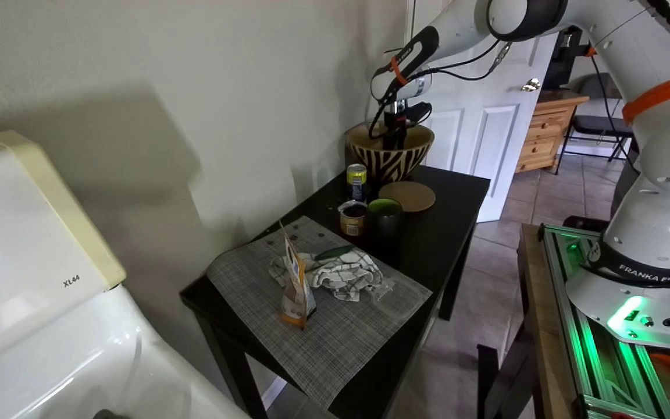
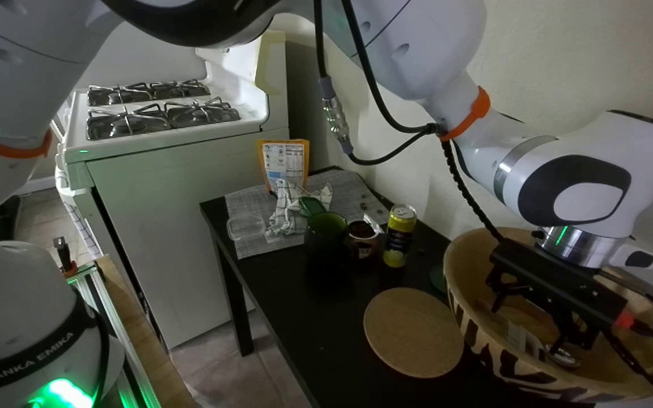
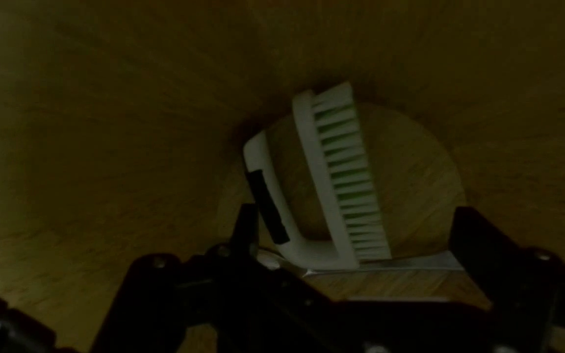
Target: Remove the white brush from the wooden bowl and put it on the table
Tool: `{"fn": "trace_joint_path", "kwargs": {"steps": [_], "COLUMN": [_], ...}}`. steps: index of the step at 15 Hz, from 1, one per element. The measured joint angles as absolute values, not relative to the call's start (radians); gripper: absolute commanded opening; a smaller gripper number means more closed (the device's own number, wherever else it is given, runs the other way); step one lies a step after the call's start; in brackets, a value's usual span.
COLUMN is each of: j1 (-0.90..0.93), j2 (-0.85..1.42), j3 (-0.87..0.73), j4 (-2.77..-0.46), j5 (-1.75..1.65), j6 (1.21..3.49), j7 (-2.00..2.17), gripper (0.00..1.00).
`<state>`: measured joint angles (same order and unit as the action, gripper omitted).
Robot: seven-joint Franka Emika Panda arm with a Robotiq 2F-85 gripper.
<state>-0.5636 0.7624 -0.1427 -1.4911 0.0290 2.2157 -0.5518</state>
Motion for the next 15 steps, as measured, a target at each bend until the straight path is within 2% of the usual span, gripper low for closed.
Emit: {"fn": "trace_joint_path", "kwargs": {"steps": [2, 3, 5, 6, 10, 12, 13, 14, 15], "j1": [-0.566, -0.567, -0.567, -0.567, -0.566, -0.566, -0.565, -0.564, -0.563], "j2": [0.764, 0.765, 0.770, 0.773, 0.783, 0.792, 0.798, 0.804, 0.807], "j3": [-0.136, -0.134, -0.129, -0.126, -0.110, -0.104, -0.102, -0.100, -0.100], "j4": [-1.499, -1.502, -1.507, -1.510, -1.526, -1.532, -1.534, -1.536, -1.541], "j5": [0.029, 0.029, 0.029, 0.029, 0.029, 0.028, 0.027, 0.025, 0.021], "j6": [2.216, 2.216, 2.222, 2.235, 2.317, 2.378, 2.402, 2.420, 2.435], "j7": [-0.564, -0.571, -0.578, -0.579, -0.591, -0.600, -0.606, -0.612, -0.616], "gripper": [0.82, 0.75, 0.77, 0.71, 0.79, 0.78, 0.61, 0.56, 0.45]}}
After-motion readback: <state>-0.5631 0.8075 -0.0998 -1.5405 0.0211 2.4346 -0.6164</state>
